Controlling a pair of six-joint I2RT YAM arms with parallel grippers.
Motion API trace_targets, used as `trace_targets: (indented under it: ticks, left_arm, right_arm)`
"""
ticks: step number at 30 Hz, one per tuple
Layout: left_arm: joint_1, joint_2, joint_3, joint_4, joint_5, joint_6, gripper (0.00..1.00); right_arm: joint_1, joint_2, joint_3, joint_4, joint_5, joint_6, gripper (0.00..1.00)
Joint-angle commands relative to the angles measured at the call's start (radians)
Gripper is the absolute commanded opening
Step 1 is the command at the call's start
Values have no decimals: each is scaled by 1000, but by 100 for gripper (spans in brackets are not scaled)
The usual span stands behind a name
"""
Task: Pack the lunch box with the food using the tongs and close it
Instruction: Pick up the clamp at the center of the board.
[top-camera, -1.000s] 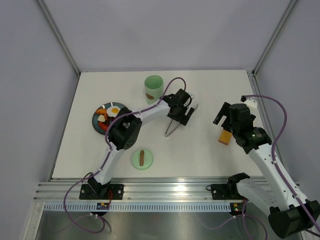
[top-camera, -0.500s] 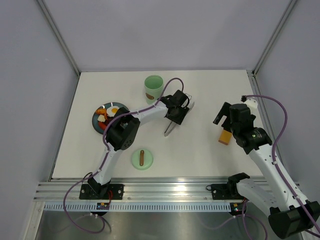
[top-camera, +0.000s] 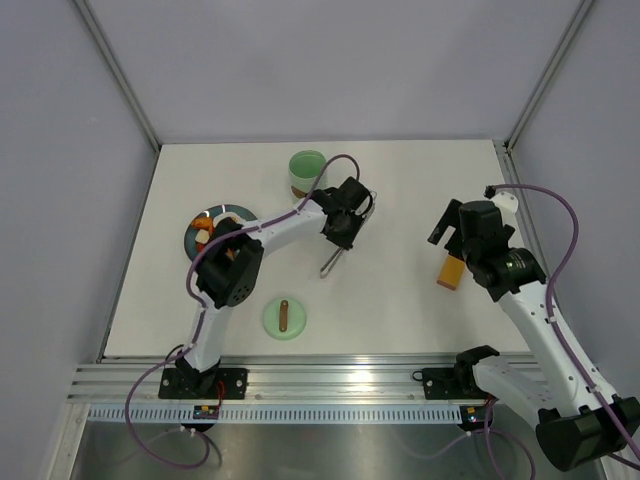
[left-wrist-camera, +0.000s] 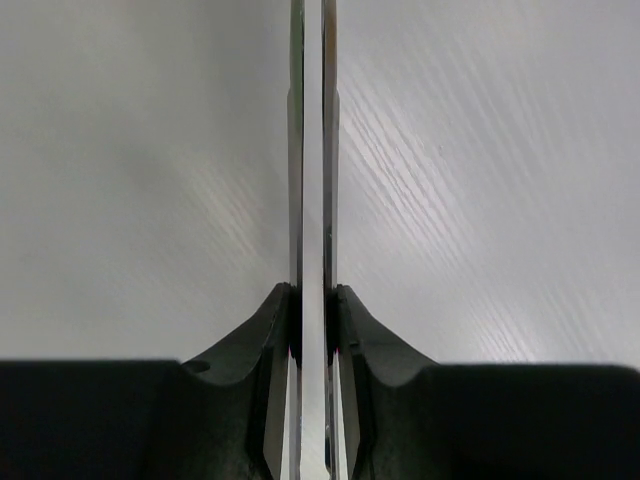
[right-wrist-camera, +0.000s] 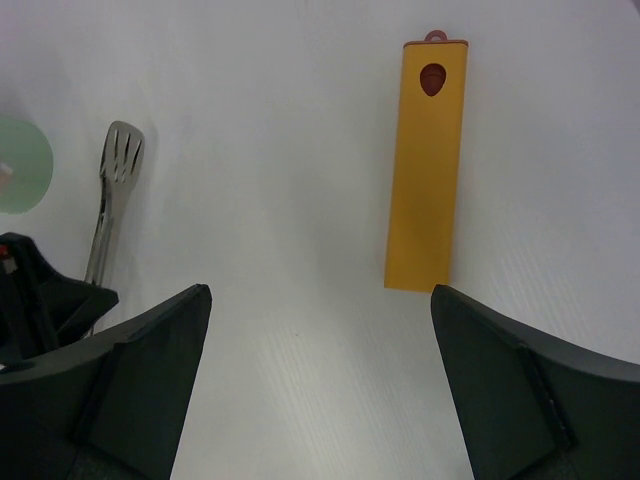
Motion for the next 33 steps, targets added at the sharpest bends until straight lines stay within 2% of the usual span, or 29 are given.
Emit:
trace_targets:
  ticks: [1,8,16,20,24,33]
  left_arm:
    - [-2,-178,-24,-61,45,-25,20]
    - [-4,-401,-117,-153,85,-71,20]
    - [-11,-574,-249,-171,113,-175,24]
    - [-26,-625,-284,-188,53,-243,29]
    - [-57,-642,-258,-234,-31,-293,31]
    - [-102,-709,-284,-273,-125,-395,34]
  right_arm:
    - [8,22,80,-46,59,20,100]
    - [6,102,212,-170,50,37,99]
    - [6,75,263,-218,-45,9,99]
    - [6,38,240,-219,-134,-17,100]
    - [6,-5,225,-231,-209,-16,100]
    - [6,-113,169,-215,-298,-28,99]
